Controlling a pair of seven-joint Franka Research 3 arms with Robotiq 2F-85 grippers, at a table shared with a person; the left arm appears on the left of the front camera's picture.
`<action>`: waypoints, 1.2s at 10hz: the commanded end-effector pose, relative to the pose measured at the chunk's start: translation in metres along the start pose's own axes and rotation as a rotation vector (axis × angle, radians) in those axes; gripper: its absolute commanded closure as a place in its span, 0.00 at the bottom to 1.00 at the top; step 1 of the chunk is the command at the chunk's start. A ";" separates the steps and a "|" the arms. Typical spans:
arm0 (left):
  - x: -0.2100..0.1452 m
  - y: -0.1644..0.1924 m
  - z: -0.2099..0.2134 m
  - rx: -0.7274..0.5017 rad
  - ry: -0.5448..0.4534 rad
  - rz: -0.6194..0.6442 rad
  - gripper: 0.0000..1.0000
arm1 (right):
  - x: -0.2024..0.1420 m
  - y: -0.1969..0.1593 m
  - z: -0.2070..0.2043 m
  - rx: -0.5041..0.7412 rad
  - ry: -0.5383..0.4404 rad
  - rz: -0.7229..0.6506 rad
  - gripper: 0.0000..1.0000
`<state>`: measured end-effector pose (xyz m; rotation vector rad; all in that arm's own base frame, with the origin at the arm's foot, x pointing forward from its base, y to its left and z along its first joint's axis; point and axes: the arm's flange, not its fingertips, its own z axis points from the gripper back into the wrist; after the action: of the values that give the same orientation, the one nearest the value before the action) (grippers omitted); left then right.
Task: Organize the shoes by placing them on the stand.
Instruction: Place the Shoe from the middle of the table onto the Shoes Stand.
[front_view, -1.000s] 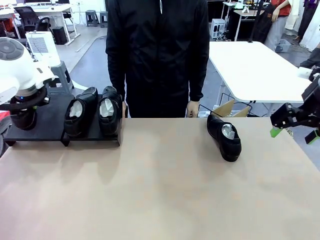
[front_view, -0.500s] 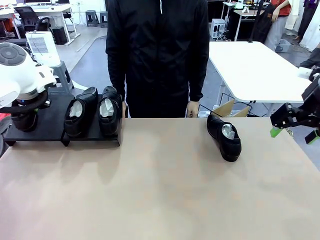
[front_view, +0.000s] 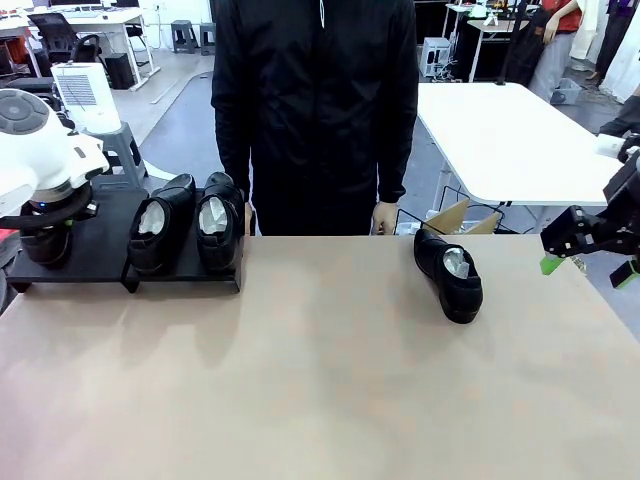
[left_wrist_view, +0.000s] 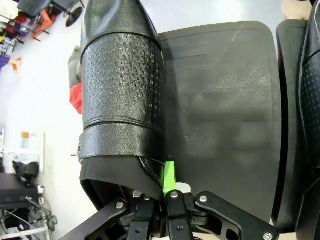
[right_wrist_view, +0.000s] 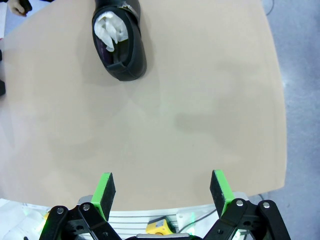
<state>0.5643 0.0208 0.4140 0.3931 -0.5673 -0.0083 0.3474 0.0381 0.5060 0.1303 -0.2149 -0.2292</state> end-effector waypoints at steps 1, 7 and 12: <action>-0.004 0.004 -0.013 0.016 -0.004 0.010 1.00 | 0.000 -0.001 0.001 0.000 -0.001 0.010 0.00; 0.000 0.016 -0.011 0.049 -0.019 0.019 0.00 | 0.000 -0.001 0.001 0.000 -0.001 0.010 0.00; 0.008 0.023 0.004 0.035 -0.022 0.027 0.00 | 0.000 -0.001 0.001 0.000 -0.001 0.010 0.00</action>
<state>0.5640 0.0407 0.4355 0.4208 -0.6050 0.0352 0.3474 0.0381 0.5061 0.1303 -0.2150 -0.2293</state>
